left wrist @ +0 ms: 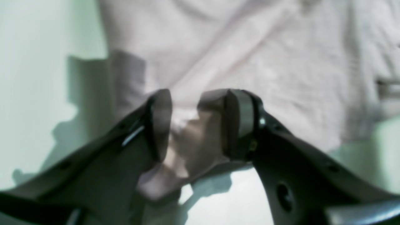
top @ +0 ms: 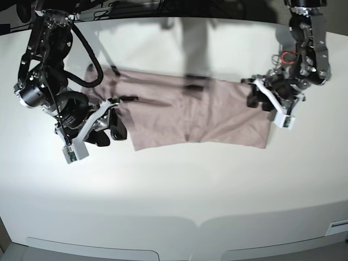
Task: Fold the T-shirt properly
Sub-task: 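Lay the folded end down and release it with the left gripper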
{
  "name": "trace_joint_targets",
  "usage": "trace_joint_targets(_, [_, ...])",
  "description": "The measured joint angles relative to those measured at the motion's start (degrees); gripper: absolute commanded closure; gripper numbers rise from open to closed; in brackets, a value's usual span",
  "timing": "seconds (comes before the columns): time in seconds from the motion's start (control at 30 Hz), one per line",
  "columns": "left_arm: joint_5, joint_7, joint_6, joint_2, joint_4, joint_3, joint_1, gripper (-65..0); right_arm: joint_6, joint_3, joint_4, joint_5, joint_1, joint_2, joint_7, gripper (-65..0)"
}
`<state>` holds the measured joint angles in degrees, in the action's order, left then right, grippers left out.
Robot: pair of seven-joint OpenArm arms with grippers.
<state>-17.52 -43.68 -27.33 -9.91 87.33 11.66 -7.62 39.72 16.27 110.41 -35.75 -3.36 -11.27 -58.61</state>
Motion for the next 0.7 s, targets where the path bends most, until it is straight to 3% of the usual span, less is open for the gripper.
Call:
trace_joint_targets(0.17, [0.59,0.11,2.91,-3.13,0.02,0.07,-0.70,-28.1,0.02,0.00,0.00,0.02,0.00,-0.02,0.00,-29.1])
trace_joint_targets(0.4, [-0.37,0.68,3.34,-2.62,0.17,0.09,-1.75,-28.1,0.02,0.00,0.00,0.00,0.00,0.00,0.00,-29.1])
trace_joint_targets(0.7, [-2.16,-5.11,3.43,-2.62,-0.09,0.22,2.29,-28.1,0.02,0.09,0.00,0.52,0.02,0.00,0.20,-29.1])
